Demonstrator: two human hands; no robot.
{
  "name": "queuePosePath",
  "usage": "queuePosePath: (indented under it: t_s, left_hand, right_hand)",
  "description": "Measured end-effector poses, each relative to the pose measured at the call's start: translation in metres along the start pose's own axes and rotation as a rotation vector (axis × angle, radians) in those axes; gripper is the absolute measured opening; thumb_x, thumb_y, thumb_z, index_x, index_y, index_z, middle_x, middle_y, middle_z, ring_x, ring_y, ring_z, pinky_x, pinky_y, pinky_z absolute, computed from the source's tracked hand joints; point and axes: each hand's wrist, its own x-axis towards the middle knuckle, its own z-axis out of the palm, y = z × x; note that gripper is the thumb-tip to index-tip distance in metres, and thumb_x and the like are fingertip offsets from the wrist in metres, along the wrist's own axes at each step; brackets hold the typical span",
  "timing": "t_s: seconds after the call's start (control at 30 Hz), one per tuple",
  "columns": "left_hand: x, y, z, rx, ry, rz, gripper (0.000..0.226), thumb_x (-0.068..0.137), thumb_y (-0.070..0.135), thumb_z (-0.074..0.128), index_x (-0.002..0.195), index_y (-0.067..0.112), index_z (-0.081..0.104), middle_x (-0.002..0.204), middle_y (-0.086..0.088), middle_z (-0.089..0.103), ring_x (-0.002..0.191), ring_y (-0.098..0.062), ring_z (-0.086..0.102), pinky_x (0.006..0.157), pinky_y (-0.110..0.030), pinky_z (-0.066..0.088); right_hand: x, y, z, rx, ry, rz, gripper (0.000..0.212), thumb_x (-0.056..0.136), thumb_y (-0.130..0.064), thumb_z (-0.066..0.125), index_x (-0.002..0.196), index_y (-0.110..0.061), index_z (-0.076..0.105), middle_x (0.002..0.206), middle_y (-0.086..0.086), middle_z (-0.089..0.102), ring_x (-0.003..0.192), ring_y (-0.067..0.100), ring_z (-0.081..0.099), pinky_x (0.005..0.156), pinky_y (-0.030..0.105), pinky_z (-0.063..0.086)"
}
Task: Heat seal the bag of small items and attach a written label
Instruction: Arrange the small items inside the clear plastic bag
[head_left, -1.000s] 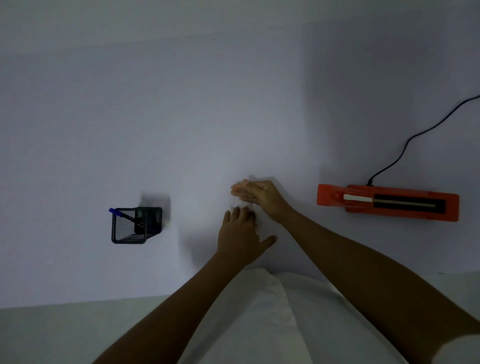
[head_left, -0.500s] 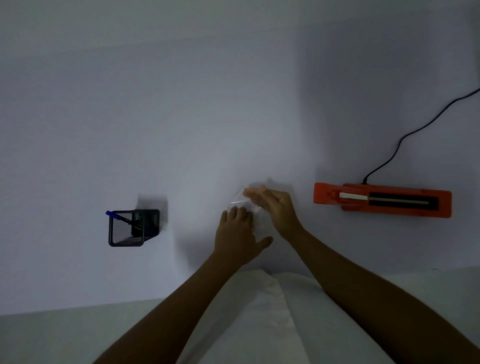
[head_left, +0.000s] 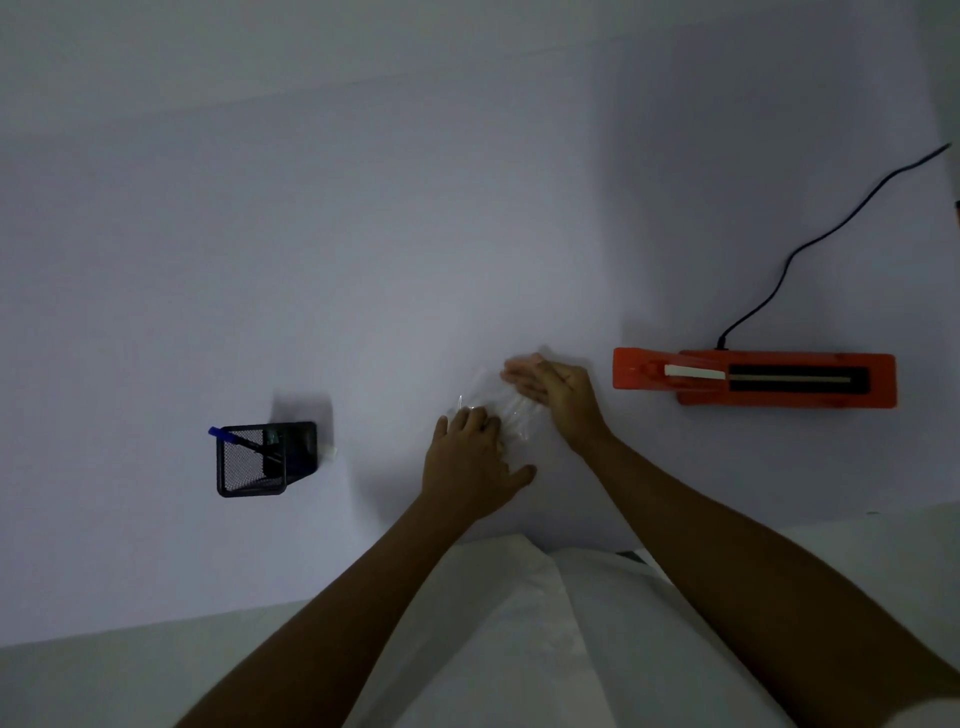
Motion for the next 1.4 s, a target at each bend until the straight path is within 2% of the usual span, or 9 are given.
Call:
queuePosePath:
  t_s: [0.2, 0.47, 0.63, 0.83, 0.97, 1.07, 1.17, 1.23, 1.4]
  left_hand:
    - [0.000, 0.002, -0.001, 0.011, -0.016, -0.015, 0.083, 0.070, 0.077, 0.033, 0.122, 0.016, 0.056, 0.127, -0.003, 0.055, 0.116, -0.025, 0.051, 0.098, -0.040, 0.040]
    - [-0.001, 0.001, 0.000, 0.008, -0.013, -0.007, 0.080, 0.073, 0.075, 0.036, 0.127, 0.019, 0.054, 0.126, -0.002, 0.057, 0.117, -0.023, 0.051, 0.098, -0.042, 0.041]
    - [-0.001, 0.002, 0.000, 0.014, -0.025, -0.006, 0.082, 0.071, 0.075, 0.037, 0.128, 0.018, 0.053, 0.131, -0.004, 0.055, 0.121, -0.024, 0.050, 0.100, -0.043, 0.041]
    - [-0.001, 0.002, -0.001, 0.021, -0.045, -0.005, 0.082, 0.074, 0.076, 0.041, 0.129, 0.017, 0.051, 0.137, -0.005, 0.050, 0.125, -0.026, 0.047, 0.103, -0.045, 0.040]
    - [-0.001, 0.000, 0.002, 0.001, -0.037, -0.006, 0.084, 0.072, 0.077, 0.040, 0.131, 0.017, 0.048, 0.138, -0.005, 0.050, 0.123, -0.026, 0.049, 0.098, -0.043, 0.043]
    - [-0.001, 0.001, 0.002, -0.029, -0.021, -0.026, 0.082, 0.072, 0.077, 0.039, 0.128, 0.018, 0.050, 0.131, -0.005, 0.053, 0.117, -0.026, 0.051, 0.093, -0.041, 0.045]
    - [-0.002, 0.002, 0.003, -0.086, 0.005, -0.049, 0.074, 0.073, 0.072, 0.039, 0.122, 0.019, 0.053, 0.123, -0.004, 0.056, 0.114, -0.026, 0.052, 0.089, -0.041, 0.047]
    - [-0.004, 0.002, 0.006, -0.107, 0.038, -0.058, 0.068, 0.076, 0.070, 0.038, 0.118, 0.019, 0.056, 0.121, -0.002, 0.056, 0.114, -0.025, 0.052, 0.087, -0.041, 0.048]
    - [-0.009, -0.002, 0.009, -0.212, 0.058, -0.077, 0.057, 0.085, 0.057, 0.045, 0.126, 0.018, 0.054, 0.131, -0.004, 0.052, 0.124, -0.026, 0.044, 0.089, -0.043, 0.050]
  right_hand:
    - [0.003, -0.012, -0.008, 0.079, 0.118, -0.043, 0.038, 0.107, -0.019, 0.038, 0.117, 0.004, 0.065, 0.118, 0.020, 0.070, 0.114, 0.024, 0.067, 0.105, 0.037, 0.050]
    - [-0.047, 0.022, 0.008, 0.033, -0.010, 0.018, 0.037, 0.106, -0.017, 0.041, 0.118, 0.005, 0.068, 0.114, 0.015, 0.073, 0.108, 0.021, 0.070, 0.095, 0.027, 0.054]
    - [-0.036, 0.027, 0.001, 0.025, -0.001, 0.021, 0.036, 0.105, -0.020, 0.043, 0.118, 0.003, 0.068, 0.113, 0.016, 0.073, 0.107, 0.024, 0.070, 0.098, 0.032, 0.054]
    - [-0.023, 0.017, -0.005, 0.065, 0.114, -0.021, 0.036, 0.105, -0.021, 0.044, 0.118, 0.003, 0.067, 0.112, 0.015, 0.073, 0.108, 0.024, 0.070, 0.099, 0.034, 0.053]
    - [-0.028, 0.014, -0.007, 0.060, 0.333, -0.060, 0.026, 0.103, -0.023, 0.049, 0.107, -0.010, 0.072, 0.104, 0.008, 0.075, 0.103, 0.019, 0.072, 0.094, 0.031, 0.055]
    - [-0.044, 0.020, -0.006, -0.141, 0.474, -0.039, 0.022, 0.099, -0.021, 0.057, 0.089, -0.011, 0.074, 0.084, 0.008, 0.075, 0.082, 0.020, 0.074, 0.078, 0.031, 0.061]
    - [-0.061, 0.032, 0.001, -0.398, 0.475, 0.016, 0.023, 0.093, -0.014, 0.062, 0.075, -0.004, 0.073, 0.071, 0.007, 0.073, 0.068, 0.020, 0.071, 0.064, 0.025, 0.057]
    - [-0.067, 0.036, 0.010, -0.442, 0.470, 0.058, 0.017, 0.088, -0.014, 0.067, 0.078, -0.004, 0.075, 0.071, 0.007, 0.074, 0.068, 0.020, 0.071, 0.061, 0.019, 0.052]
    - [-0.058, 0.036, 0.030, -0.366, 0.504, 0.201, 0.019, 0.079, -0.023, 0.078, 0.089, -0.006, 0.077, 0.079, 0.004, 0.073, 0.073, 0.016, 0.067, 0.070, 0.025, 0.053]
